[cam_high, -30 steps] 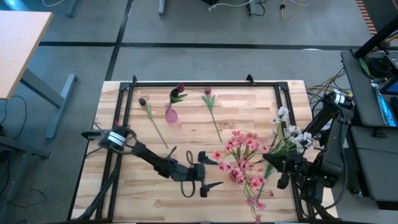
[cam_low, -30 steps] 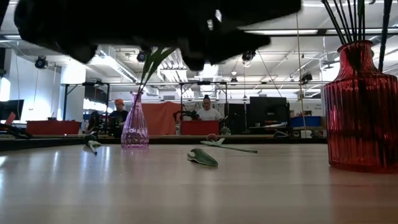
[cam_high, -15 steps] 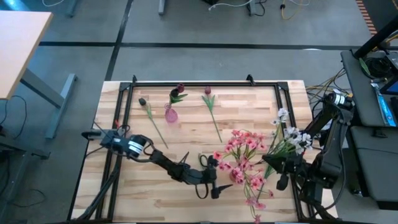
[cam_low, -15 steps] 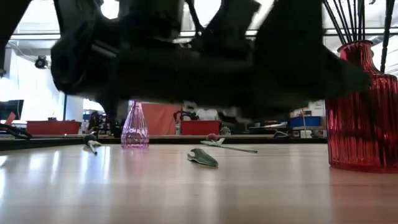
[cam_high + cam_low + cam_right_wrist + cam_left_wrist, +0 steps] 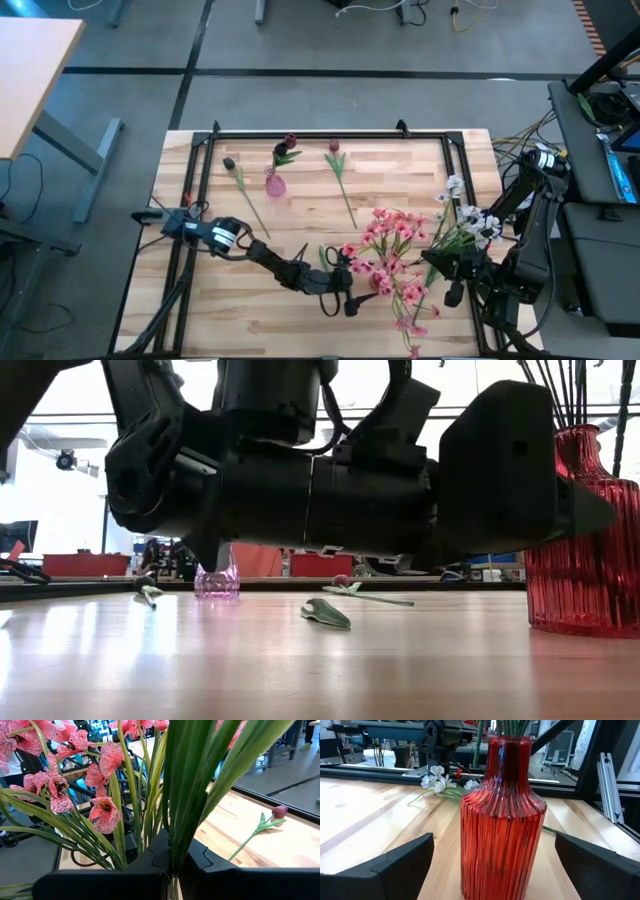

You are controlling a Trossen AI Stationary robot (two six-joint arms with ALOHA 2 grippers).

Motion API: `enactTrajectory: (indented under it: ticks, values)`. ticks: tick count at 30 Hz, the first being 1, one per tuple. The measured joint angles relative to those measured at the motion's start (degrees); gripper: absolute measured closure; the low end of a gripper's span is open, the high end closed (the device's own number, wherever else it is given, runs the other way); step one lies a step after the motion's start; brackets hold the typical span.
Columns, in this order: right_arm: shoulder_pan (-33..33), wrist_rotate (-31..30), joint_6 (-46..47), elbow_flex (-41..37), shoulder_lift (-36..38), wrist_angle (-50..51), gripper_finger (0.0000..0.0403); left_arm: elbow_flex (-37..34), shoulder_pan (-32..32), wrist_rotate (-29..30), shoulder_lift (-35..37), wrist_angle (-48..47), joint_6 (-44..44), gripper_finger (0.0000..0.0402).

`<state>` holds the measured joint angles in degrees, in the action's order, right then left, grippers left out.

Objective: Sort flowers into vase by color
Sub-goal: Put the top white flowers into the red vase

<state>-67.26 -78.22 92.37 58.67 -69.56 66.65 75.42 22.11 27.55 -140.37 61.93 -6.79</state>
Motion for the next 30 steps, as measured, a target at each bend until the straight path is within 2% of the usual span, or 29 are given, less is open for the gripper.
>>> enactTrajectory:
  ticks: [12, 30]
  values:
    - [0.0, 0.1, 0.0, -0.1, 0.0, -0.1, 0.039, 3.6, -0.2, 0.2, -2.8, -0.4, 1.1, 0.0003]
    - [0.0, 0.1, 0.0, -0.3, 0.0, -0.6, 0.039, 3.7, -0.8, 0.4, -2.8, -0.4, 0.4, 0.0003]
